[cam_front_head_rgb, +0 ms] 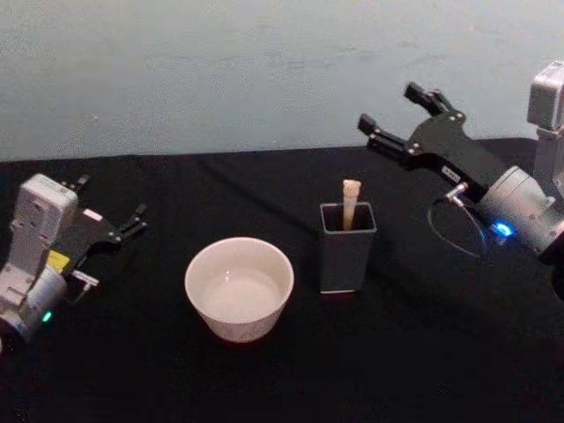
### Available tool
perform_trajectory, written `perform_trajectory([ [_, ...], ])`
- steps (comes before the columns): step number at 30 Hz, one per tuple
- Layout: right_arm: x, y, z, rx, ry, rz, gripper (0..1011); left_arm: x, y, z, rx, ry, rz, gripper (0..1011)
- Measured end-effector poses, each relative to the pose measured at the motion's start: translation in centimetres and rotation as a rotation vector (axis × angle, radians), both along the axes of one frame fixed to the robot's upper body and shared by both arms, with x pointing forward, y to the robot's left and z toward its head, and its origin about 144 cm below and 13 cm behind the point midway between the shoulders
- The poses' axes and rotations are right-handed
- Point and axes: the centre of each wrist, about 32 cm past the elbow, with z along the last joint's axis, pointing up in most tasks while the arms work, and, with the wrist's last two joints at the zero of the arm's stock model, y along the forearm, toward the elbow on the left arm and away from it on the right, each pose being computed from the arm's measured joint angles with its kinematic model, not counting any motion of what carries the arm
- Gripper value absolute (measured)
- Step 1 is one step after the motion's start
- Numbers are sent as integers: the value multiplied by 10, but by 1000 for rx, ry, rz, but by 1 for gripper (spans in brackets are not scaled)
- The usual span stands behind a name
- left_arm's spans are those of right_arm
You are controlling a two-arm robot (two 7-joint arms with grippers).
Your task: Pick up the stirring spoon with one hand, stir inside the cup, then place it back in its original position.
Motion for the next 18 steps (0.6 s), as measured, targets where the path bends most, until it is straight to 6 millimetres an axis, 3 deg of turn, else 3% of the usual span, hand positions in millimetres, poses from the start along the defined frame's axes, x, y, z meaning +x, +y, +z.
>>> perform_trajectory([
  [6,-1,0,-22,-65,87,-178,1000,0,0,0,0,0,0,1001],
  [12,-4,2,-44,-110,177,-229,1000,0,0,0,0,0,0,1001],
  [18,-5,5,-54,-124,219,-241,1000,0,0,0,0,0,0,1001],
])
